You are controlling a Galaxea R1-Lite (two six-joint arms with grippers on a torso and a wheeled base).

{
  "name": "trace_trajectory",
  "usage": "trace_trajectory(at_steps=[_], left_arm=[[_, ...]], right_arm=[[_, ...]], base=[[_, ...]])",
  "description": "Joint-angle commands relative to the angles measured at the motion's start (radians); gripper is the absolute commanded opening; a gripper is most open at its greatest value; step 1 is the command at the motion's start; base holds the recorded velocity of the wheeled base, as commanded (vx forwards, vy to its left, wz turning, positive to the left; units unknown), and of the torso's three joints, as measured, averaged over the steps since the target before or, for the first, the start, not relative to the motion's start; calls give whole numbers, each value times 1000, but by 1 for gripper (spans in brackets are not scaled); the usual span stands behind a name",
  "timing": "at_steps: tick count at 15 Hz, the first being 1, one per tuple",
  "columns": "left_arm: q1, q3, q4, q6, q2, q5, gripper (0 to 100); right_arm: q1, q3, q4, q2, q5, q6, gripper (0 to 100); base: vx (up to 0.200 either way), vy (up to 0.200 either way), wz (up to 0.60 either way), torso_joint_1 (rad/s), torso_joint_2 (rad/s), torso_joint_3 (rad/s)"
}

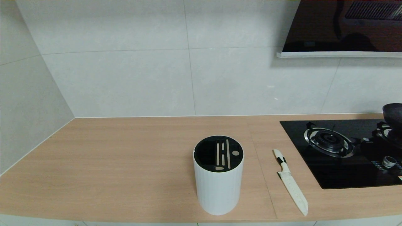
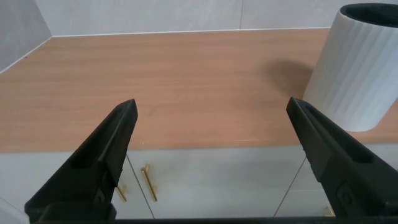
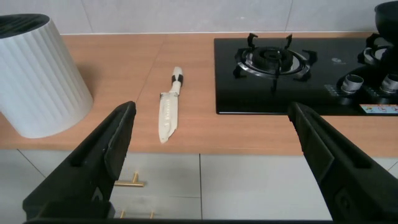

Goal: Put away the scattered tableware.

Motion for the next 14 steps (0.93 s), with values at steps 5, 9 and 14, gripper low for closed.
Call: trace_trajectory(at_steps=[5, 9, 14], left_arm=[[0, 0, 0, 0, 0, 0, 100], [0, 0, 0, 0, 0, 0, 100], [0, 0, 0, 0, 0, 0, 100]], right_arm=[[0, 0, 0, 1, 0, -2, 100], [0, 0, 0, 1, 0, -3, 100], [0, -64, -97, 1, 14, 12, 100]], base=[[0, 0, 0, 0, 0, 0], [0, 0, 0, 0, 0, 0], [0, 0, 0, 0, 0, 0]])
